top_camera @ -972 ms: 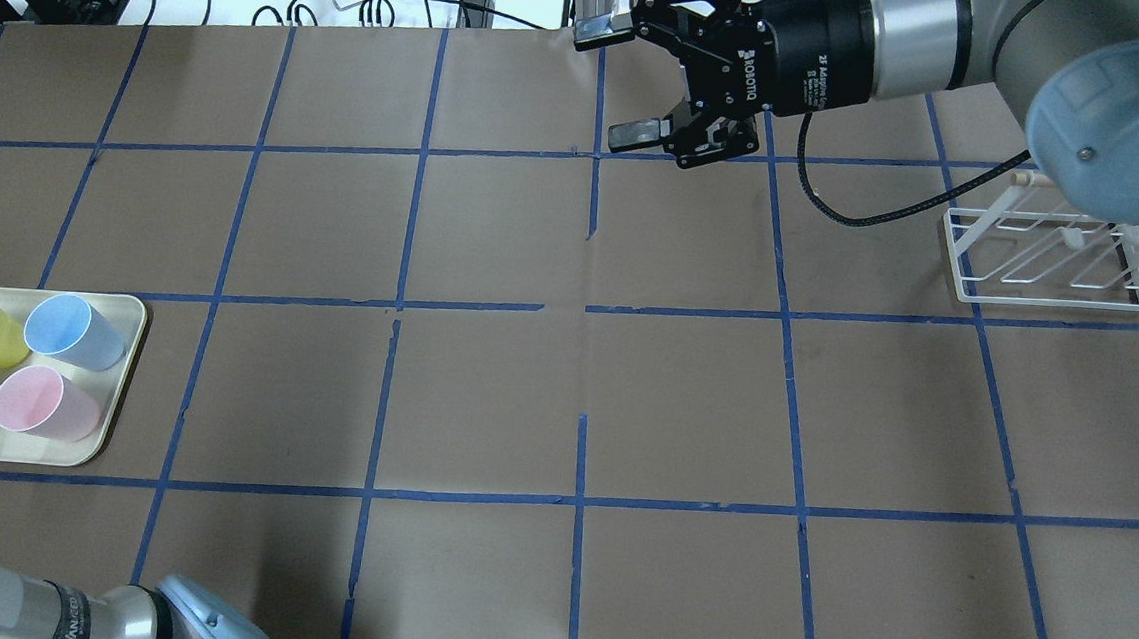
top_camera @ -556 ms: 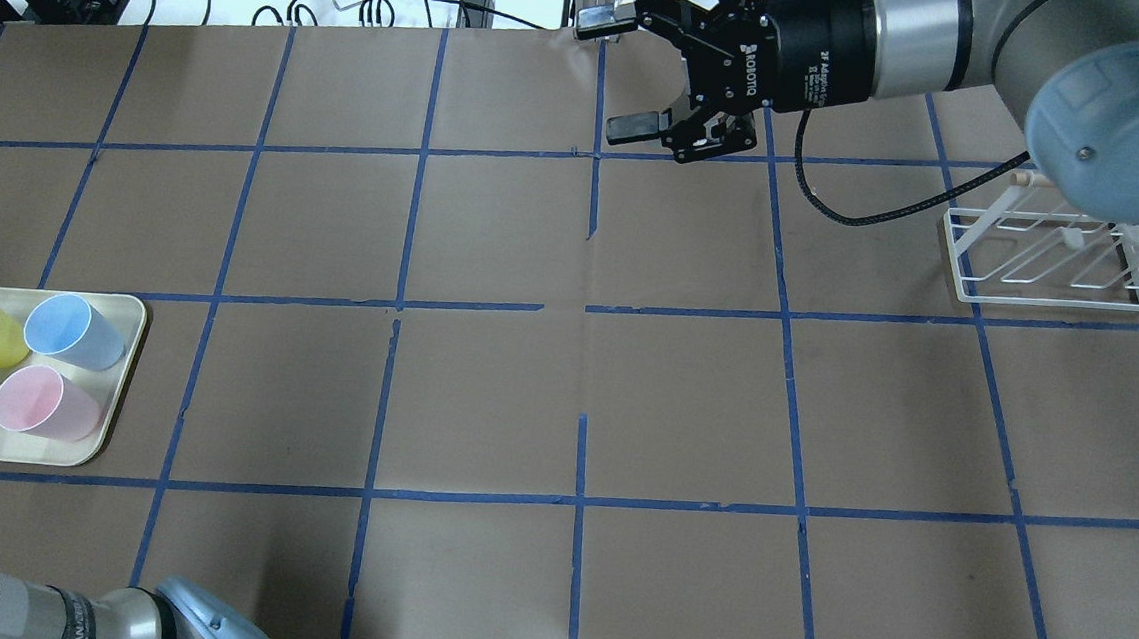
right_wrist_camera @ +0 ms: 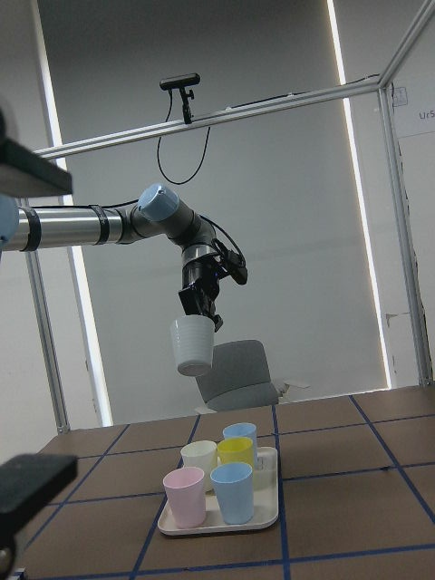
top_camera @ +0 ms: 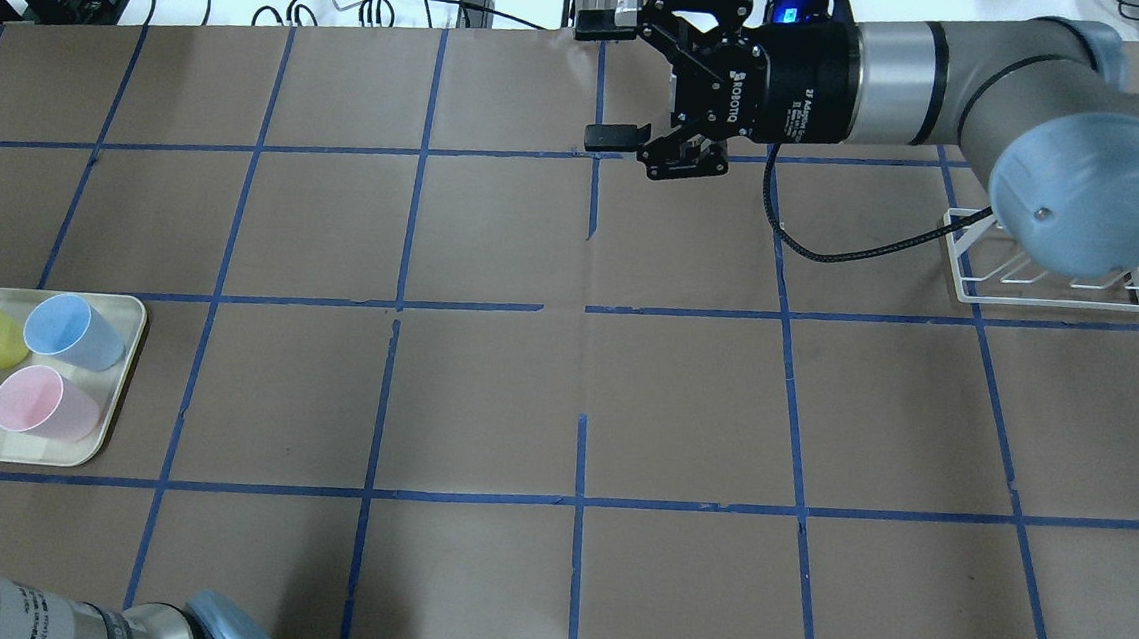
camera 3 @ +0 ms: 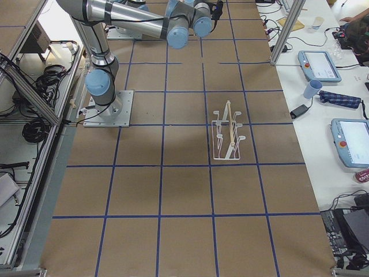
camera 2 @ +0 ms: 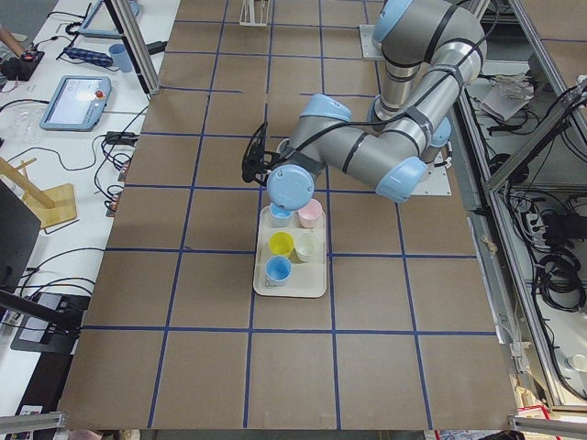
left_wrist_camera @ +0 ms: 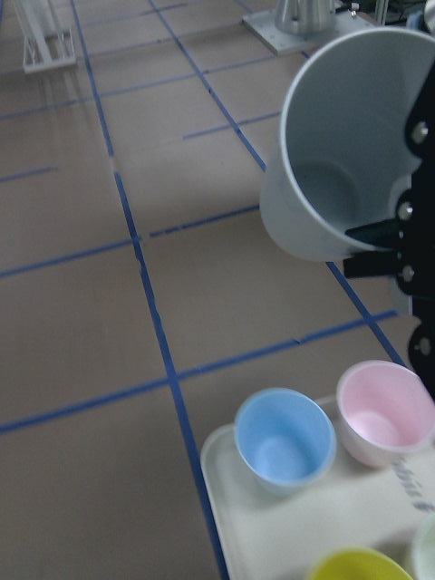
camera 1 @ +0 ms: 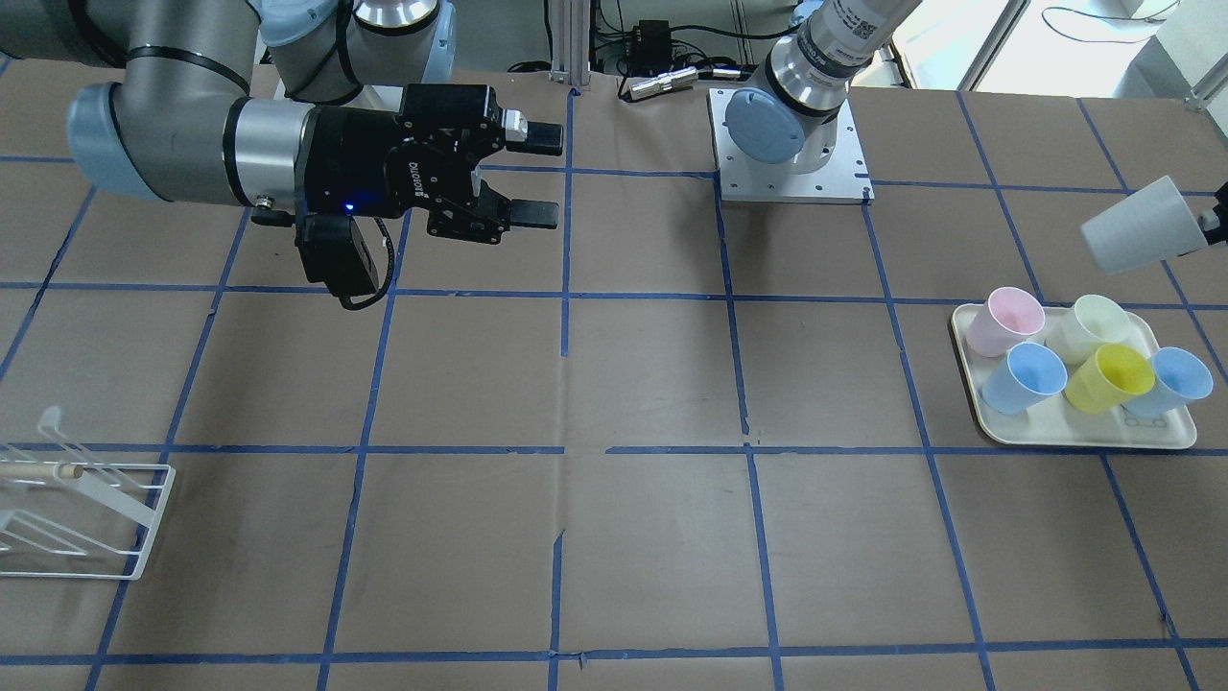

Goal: Transfer IKEA cup to right arm and place on rack

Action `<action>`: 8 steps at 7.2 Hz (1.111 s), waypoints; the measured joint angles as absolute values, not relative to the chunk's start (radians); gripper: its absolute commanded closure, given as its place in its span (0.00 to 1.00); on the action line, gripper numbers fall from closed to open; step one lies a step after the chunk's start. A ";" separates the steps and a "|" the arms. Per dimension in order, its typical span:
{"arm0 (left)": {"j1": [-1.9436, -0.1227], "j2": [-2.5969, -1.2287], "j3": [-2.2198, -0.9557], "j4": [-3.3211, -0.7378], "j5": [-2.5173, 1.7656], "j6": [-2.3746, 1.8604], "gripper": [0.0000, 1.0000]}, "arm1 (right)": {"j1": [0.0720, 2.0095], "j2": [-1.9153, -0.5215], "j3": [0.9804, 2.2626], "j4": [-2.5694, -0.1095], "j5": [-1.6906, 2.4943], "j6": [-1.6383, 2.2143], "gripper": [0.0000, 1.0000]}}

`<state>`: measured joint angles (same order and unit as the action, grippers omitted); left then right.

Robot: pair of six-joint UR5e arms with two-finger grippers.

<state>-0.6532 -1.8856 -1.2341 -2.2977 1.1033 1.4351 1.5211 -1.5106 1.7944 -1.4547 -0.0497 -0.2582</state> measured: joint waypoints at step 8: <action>-1.053 -1.787 -1.512 -2.561 0.368 1.622 1.00 | 1.578 -1.465 1.827 -1.456 0.010 -0.188 0.00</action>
<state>-1.0527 -1.7868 -1.5124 -2.5605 0.3683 1.6217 1.5782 -1.4648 1.8269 -1.4558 0.0101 -0.1882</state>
